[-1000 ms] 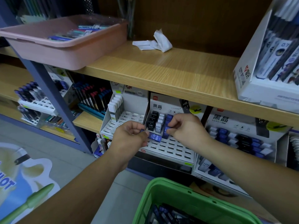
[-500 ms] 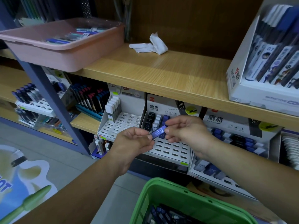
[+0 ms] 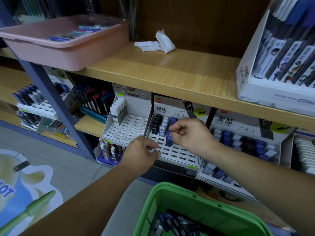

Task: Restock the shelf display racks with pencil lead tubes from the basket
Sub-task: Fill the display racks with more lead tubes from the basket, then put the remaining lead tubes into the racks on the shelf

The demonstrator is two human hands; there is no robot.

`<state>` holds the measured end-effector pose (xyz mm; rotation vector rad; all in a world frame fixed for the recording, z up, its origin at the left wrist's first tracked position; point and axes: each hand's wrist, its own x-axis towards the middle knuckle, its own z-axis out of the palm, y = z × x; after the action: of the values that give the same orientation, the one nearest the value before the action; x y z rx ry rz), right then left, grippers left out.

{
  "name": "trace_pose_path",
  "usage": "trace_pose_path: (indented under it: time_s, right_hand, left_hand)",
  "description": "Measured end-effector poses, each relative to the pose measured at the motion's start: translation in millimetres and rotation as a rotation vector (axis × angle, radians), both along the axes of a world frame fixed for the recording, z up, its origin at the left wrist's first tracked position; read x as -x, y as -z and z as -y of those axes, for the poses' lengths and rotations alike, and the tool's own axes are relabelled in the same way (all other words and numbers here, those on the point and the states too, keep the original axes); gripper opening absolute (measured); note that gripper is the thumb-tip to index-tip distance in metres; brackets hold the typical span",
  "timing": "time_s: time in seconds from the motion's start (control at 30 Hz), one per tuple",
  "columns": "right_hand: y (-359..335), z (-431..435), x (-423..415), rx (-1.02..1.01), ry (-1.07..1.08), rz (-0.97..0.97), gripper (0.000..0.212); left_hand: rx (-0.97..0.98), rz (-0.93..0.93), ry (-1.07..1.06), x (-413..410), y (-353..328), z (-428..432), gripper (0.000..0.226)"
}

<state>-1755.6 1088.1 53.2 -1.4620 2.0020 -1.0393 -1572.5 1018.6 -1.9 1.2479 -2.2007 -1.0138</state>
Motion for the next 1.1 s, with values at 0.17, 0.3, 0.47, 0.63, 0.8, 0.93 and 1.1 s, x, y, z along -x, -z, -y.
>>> trace_pose_path:
  time_s: [0.17,0.3,0.47,0.63,0.8,0.93,1.1]
  right_hand:
    - [-1,0,-2,-0.063,-0.039,-0.002,0.008]
    - [8,0,-2,-0.125,-0.003,-0.073,0.01]
    - [5,-2,-3,-0.196,-0.063,-0.341,0.031]
    - [-29,-30,-21,-0.048,-0.165,-0.477,0.022]
    - [-37,-102,-52,-0.26,-0.309,-0.265,0.024]
    - [16,-152,-55,-0.506,-0.356,-0.153,0.029]
    - [127,-219,-44,-0.722,-0.087,0.048,0.031]
  left_hand:
    - [0.003,0.014,0.005,-1,3,2,0.021]
    - [0.007,0.018,0.004,0,5,2,0.023]
    - [-0.006,0.045,0.029,0,0,2,0.027]
    - [0.06,0.092,0.107,-11,-15,-12,0.023]
    - [0.11,0.175,0.289,-20,-16,-63,0.022]
    - [0.068,0.382,0.437,-14,22,-105,0.03]
    - [-0.064,0.562,0.549,-8,96,-160,0.029]
